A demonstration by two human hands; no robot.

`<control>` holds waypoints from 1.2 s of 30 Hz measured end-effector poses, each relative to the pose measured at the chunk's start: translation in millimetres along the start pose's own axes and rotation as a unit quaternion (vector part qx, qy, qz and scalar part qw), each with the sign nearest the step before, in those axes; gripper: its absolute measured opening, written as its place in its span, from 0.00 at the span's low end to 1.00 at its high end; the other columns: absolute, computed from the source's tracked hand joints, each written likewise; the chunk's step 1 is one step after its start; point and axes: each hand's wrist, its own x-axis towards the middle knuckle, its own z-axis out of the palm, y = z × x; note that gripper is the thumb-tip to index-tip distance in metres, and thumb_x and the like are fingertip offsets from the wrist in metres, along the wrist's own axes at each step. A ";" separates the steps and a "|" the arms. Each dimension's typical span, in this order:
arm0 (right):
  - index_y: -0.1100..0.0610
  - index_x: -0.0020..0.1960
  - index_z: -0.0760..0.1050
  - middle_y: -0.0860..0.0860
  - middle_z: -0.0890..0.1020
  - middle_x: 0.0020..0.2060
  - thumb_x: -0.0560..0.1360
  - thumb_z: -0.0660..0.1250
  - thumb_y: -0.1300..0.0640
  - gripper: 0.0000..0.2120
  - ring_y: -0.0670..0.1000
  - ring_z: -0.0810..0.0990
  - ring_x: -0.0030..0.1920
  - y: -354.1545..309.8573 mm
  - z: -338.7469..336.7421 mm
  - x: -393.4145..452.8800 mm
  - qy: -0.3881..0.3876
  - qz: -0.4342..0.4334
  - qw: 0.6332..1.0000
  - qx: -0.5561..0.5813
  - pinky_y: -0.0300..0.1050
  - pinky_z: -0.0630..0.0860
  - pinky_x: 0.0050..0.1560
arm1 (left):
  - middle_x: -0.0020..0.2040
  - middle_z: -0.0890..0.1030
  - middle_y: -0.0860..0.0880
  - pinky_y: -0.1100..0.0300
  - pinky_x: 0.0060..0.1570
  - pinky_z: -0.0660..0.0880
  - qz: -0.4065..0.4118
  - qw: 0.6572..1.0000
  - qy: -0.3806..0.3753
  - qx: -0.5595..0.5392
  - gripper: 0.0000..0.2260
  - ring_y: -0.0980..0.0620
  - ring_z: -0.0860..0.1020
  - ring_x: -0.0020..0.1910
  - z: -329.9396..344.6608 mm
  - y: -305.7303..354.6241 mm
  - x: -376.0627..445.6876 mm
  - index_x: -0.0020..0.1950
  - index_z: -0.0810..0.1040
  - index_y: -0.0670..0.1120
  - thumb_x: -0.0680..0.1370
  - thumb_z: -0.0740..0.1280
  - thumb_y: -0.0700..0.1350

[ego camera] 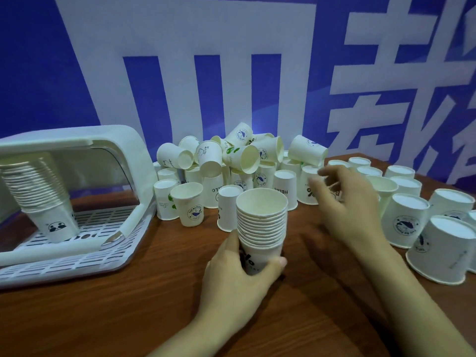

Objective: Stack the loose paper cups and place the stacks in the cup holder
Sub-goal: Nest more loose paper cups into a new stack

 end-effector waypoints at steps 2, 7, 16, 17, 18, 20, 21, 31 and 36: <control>0.54 0.62 0.80 0.56 0.79 0.60 0.76 0.64 0.39 0.24 0.61 0.72 0.64 9.3 -10.4 7.3 0.002 0.074 0.980 -0.187 0.61 0.71 0.64 | 0.52 0.83 0.65 0.57 0.54 0.79 0.001 1.000 0.000 -0.005 0.24 0.66 0.81 0.53 -0.2 0.0 -0.3 0.56 0.78 0.61 0.64 0.73 0.69; 0.57 0.60 0.79 0.61 0.67 0.74 0.72 0.74 0.43 0.23 0.65 0.55 0.75 9.7 -15.0 4.4 -0.118 0.153 0.905 -0.379 0.58 0.61 0.69 | 0.52 0.84 0.66 0.56 0.54 0.80 -0.003 1.000 -0.007 -0.011 0.23 0.66 0.81 0.52 -1.2 -0.7 -0.3 0.55 0.79 0.61 0.64 0.74 0.68; 0.50 0.73 0.71 0.59 0.70 0.67 0.74 0.71 0.36 0.32 0.61 0.67 0.68 -3.3 -8.1 -1.0 -0.161 0.148 0.928 -0.303 0.54 0.72 0.63 | 0.53 0.82 0.70 0.65 0.52 0.75 -0.007 0.999 -0.017 -0.035 0.22 0.69 0.80 0.54 -2.8 1.4 -1.3 0.55 0.78 0.67 0.63 0.76 0.66; 0.50 0.71 0.74 0.59 0.72 0.66 0.74 0.71 0.35 0.31 0.62 0.70 0.67 -3.3 -8.1 -1.4 -0.162 0.150 0.935 -0.276 0.54 0.73 0.62 | 0.53 0.82 0.70 0.66 0.51 0.75 -0.004 0.999 -0.016 -0.035 0.23 0.69 0.80 0.53 -2.7 1.8 -1.0 0.55 0.78 0.66 0.62 0.75 0.67; 0.50 0.69 0.76 0.59 0.76 0.64 0.73 0.70 0.33 0.31 0.61 0.73 0.65 -3.2 -7.9 -1.4 -0.156 0.144 0.944 -0.254 0.53 0.74 0.59 | 0.53 0.83 0.70 0.66 0.51 0.75 -0.002 0.999 -0.015 -0.035 0.24 0.69 0.80 0.53 -2.5 2.0 -0.8 0.56 0.79 0.65 0.62 0.74 0.68; 0.52 0.60 0.80 0.57 0.83 0.56 0.74 0.66 0.30 0.29 0.61 0.79 0.58 -2.4 -6.7 -0.5 -0.142 0.131 0.956 -0.220 0.51 0.75 0.53 | 0.53 0.83 0.70 0.68 0.51 0.74 0.000 0.999 -0.013 -0.036 0.25 0.69 0.80 0.53 -2.3 2.2 -0.4 0.56 0.79 0.64 0.61 0.74 0.68; 0.53 0.55 0.80 0.57 0.84 0.52 0.75 0.62 0.29 0.28 0.61 0.80 0.54 -1.9 -5.8 -0.6 -0.147 0.133 0.958 -0.207 0.51 0.75 0.51 | 0.53 0.83 0.70 0.69 0.51 0.74 0.001 0.999 -0.011 -0.036 0.25 0.70 0.80 0.54 -2.3 2.4 -0.4 0.56 0.79 0.64 0.61 0.74 0.68; 0.52 0.45 0.79 0.50 0.84 0.39 0.60 0.72 0.23 0.33 0.50 0.83 0.40 0.9 -12.5 4.6 -0.282 0.178 0.939 -0.081 0.47 0.79 0.41 | 0.53 0.84 0.66 0.57 0.56 0.79 0.002 1.000 -0.002 -0.018 0.25 0.65 0.81 0.54 0.3 -0.1 0.9 0.57 0.79 0.63 0.63 0.75 0.66; 0.51 0.57 0.72 0.44 0.79 0.45 0.63 0.83 0.45 0.29 0.43 0.80 0.43 -6.8 -4.7 1.2 -0.111 0.189 0.975 0.045 0.43 0.79 0.40 | 0.53 0.84 0.67 0.58 0.55 0.78 0.005 1.000 -0.007 -0.021 0.23 0.66 0.81 0.53 -0.5 0.6 0.3 0.56 0.79 0.64 0.63 0.75 0.66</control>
